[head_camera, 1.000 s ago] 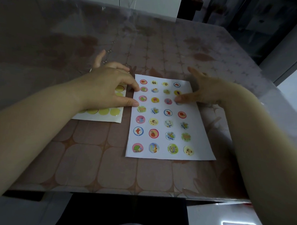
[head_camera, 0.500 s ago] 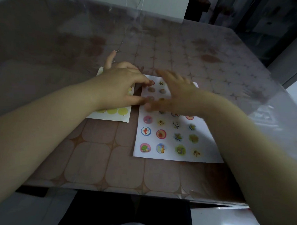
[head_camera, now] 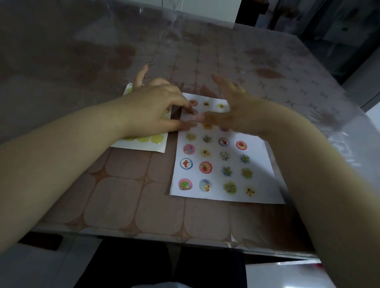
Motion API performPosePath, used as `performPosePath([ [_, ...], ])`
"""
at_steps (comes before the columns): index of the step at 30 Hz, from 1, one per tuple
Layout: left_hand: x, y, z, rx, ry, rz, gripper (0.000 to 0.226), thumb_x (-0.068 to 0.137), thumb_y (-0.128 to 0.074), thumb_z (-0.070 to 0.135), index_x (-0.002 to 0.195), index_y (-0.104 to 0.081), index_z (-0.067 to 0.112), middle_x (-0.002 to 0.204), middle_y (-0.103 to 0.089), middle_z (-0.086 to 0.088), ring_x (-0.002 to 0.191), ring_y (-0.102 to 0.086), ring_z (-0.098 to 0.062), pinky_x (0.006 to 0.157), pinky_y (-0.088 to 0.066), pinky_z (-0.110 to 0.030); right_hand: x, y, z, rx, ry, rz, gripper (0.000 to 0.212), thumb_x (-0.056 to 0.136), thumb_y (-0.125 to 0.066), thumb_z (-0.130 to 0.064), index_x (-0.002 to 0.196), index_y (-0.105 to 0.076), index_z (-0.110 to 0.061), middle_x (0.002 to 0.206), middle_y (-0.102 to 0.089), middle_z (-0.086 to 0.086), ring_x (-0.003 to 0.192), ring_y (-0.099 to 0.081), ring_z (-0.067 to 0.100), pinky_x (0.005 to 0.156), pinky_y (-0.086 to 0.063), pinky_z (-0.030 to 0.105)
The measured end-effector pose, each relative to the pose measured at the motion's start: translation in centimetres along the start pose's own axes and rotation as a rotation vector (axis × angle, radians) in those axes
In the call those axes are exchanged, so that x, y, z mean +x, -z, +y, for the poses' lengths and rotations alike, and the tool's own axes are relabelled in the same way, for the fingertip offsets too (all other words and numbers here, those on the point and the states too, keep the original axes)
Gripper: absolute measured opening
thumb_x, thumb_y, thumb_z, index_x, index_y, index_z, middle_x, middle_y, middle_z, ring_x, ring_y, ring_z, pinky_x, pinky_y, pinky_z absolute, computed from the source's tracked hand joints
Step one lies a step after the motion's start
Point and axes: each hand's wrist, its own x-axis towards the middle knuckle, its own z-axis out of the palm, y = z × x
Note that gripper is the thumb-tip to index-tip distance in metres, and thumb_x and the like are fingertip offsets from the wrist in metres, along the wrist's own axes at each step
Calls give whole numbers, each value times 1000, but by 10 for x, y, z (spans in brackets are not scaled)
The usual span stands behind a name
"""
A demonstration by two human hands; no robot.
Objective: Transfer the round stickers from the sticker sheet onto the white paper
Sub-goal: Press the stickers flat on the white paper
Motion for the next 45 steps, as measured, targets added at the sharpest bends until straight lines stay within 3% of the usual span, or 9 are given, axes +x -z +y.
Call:
performPosePath([
  [6,0,-1,-1,-21,-4,4,40,78,-51,57,116,-56,44,104,-43,22,128,-30,-9,108,16,-47,-1,-3,9,-153,-23,-78,113,61,-69,-63,146,2,-36,156,-8,0,142,-10,26,112,-19,47],
  [13,0,0,0,-12,3,5,41,78,-50,58,116,-56,44,105,-44,21,128,-31,-10,108,16,-46,2,-2,8,-85,-24,-117,111,64,-72,-57,146,0,-36,155,-12,-4,140,-21,23,109,-25,42],
  [17,0,0,0,-4,4,10,40,78,-50,57,116,-56,45,104,-43,22,128,-30,-9,107,18,-44,-4,14,25,78,-111,-86,114,54,-63,-71,144,0,-41,156,-12,-6,141,-20,23,113,-21,44],
  [28,1,-1,-1,-1,8,28,38,79,-54,53,115,-58,42,107,-45,21,128,-30,-9,108,17,-43,-5,10,28,-179,-94,-129,134,39,-65,-72,146,6,-33,157,-3,-5,143,-10,21,114,-16,45],
  [33,0,-3,-1,7,4,26,38,79,-53,53,116,-57,42,105,-42,21,128,-30,-10,108,17,-43,-6,10,25,-214,-79,-106,125,52,-70,-66,147,4,-30,157,-6,-4,143,-12,22,113,-17,44],
  [39,0,-2,1,9,13,26,38,79,-52,54,115,-57,42,106,-42,22,129,-29,-10,108,17,-43,-11,28,45,22,-132,-96,121,46,-66,-70,145,-2,-40,156,-13,-7,141,-19,21,115,-17,42],
  [42,0,-3,1,7,15,26,39,79,-52,55,115,-57,42,107,-43,22,129,-29,-9,107,17,-43,-12,36,57,-20,-169,-79,126,40,-67,-72,145,-4,-40,156,-11,-8,142,-17,21,115,-16,44],
  [45,-1,-3,0,6,17,34,39,78,-53,54,114,-58,40,109,-47,20,128,-30,-9,108,17,-43,-8,31,56,-75,-127,-151,128,36,-72,-78,142,-12,-39,152,-22,-10,138,-27,22,111,-26,48],
])
